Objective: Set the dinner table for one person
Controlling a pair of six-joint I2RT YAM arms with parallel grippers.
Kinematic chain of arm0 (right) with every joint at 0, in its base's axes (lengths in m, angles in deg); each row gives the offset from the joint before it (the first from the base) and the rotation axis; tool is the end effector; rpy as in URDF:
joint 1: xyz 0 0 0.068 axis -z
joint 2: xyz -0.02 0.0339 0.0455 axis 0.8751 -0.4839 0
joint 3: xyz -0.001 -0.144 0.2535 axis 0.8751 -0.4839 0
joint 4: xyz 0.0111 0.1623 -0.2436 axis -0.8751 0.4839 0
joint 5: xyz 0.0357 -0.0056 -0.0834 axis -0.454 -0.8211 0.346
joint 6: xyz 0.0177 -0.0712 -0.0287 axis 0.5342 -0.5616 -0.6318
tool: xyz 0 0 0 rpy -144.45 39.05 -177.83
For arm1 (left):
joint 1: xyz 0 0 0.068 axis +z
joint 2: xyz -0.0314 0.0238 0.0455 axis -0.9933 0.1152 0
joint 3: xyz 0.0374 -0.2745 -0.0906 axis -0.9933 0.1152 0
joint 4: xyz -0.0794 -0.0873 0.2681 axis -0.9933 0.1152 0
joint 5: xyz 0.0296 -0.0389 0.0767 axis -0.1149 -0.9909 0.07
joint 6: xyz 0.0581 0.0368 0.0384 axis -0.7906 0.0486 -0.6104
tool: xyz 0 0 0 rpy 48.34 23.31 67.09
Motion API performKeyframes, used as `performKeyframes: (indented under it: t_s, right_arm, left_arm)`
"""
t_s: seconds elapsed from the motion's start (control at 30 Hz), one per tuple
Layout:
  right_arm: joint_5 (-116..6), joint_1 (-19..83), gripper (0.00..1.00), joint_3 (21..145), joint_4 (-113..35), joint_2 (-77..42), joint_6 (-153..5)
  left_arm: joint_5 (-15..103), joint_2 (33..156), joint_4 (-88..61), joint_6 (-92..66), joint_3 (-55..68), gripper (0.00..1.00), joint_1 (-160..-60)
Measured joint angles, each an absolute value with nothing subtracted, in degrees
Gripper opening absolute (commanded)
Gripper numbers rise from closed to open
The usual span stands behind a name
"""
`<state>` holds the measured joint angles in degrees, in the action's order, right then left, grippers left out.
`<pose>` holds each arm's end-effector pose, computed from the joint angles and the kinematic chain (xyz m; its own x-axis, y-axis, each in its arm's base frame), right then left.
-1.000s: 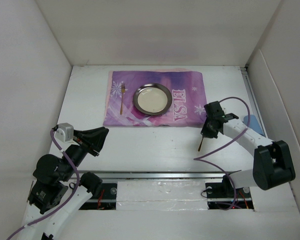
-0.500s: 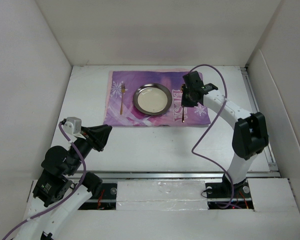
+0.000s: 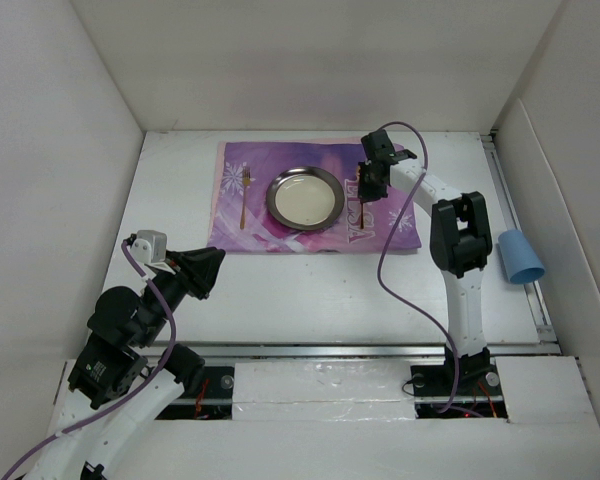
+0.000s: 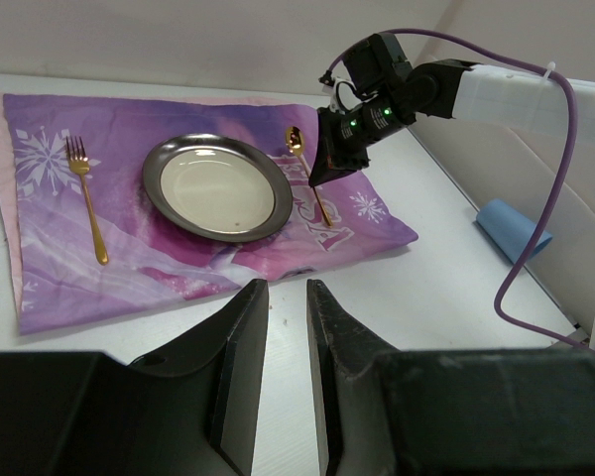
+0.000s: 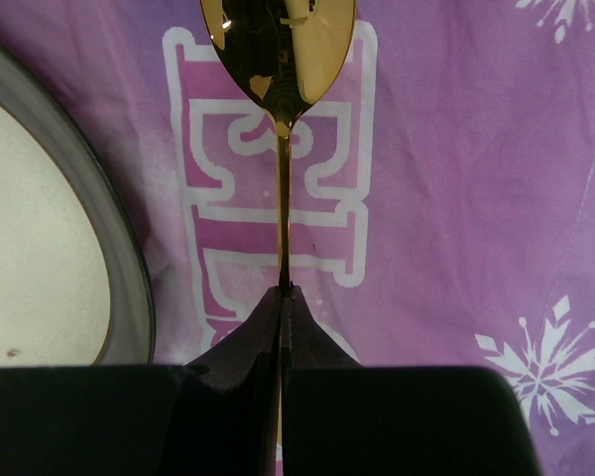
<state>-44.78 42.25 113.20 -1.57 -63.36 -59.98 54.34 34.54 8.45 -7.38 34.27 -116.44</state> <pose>0.5163 0.1723 0.1747 -0.8627 0.0825 -0.4989 0.0112 0.9895 0.1444 0.0876 -0.0540 0.3989 -0.0338 -0.3370 -0.9409 0.5295 0.7924 -0.3028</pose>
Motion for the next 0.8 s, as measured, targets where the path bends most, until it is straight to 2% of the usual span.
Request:
performKeyframes:
  t_s: [0.4,0.8]
  right_arm:
    - [-46.35,42.45,0.00,117.55,-1.46,-65.83,-60.39]
    - [-46.65,42.66,0.40,117.68,-2.19,-67.38,-60.37]
  left_arm:
    - [54.71,34.67,8.45,-7.36,34.27,0.21,-116.44]
    - [54.73,34.71,8.45,-7.38,34.29,0.21,-116.44]
